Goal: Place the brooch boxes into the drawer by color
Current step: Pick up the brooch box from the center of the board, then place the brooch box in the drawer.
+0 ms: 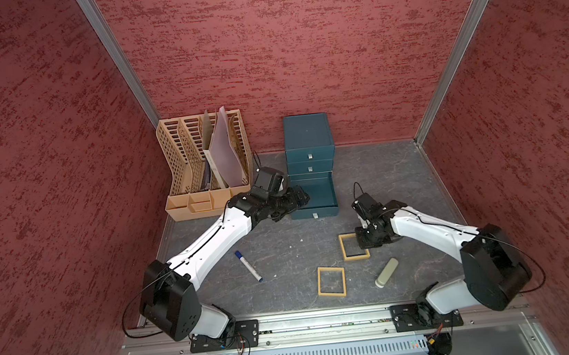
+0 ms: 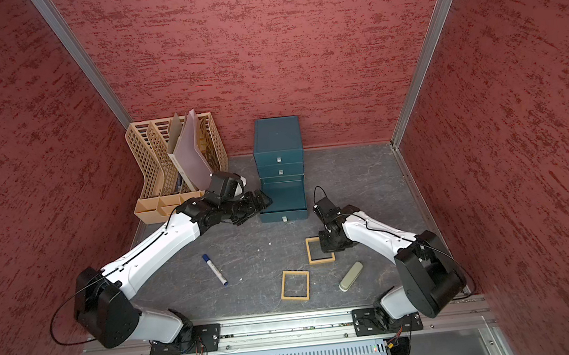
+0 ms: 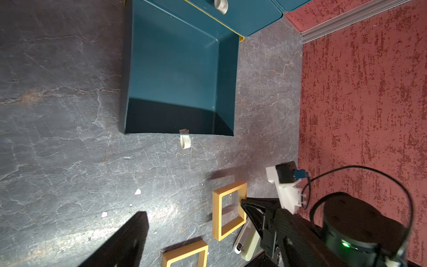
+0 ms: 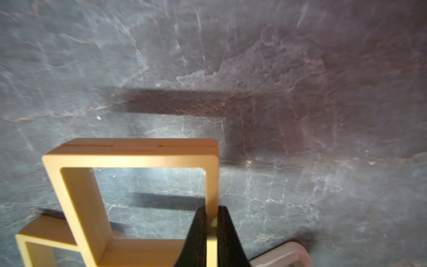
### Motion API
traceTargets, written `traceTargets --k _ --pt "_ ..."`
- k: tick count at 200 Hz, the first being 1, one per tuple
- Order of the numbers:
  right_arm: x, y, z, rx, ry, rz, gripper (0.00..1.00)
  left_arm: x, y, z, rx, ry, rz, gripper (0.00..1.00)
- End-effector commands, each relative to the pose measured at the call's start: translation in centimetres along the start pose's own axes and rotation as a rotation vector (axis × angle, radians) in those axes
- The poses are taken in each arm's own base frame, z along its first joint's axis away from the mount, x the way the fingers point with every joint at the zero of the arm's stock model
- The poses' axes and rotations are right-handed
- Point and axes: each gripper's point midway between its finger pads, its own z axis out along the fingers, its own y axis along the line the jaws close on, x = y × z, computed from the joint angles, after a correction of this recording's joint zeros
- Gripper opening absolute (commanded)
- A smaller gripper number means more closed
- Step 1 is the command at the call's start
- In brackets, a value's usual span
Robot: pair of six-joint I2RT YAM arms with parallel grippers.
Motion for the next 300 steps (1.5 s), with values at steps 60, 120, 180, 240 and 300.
traceTargets --k 60,120,180,240,300 --pt "-6.4 1.7 -5.1 0.025 -0.118 0.012 0.00 -1.2 4.8 -1.8 -0.059 -0.076 -0.091 0.90" --pt "-11.8 4.3 -5.9 0.008 -0.163 0.013 0.00 -0.3 6.9 -2.4 -0.092 -0.089 -0.113 0.90" --pt "-16.5 6.0 -5.8 0.013 -0.220 0.045 0.00 0.3 7.1 -3.0 -0.088 -0.094 -0.121 0.89" --pt "-20.2 6.7 -4.0 0.049 -0.251 0.072 0.00 0.5 6.6 -4.1 -0.075 -0.104 -0.118 0.89" --pt "-21.8 7.1 -1.9 0.066 -0.247 0.083 0.00 0.7 5.7 -4.1 -0.059 -0.105 -0.113 0.89"
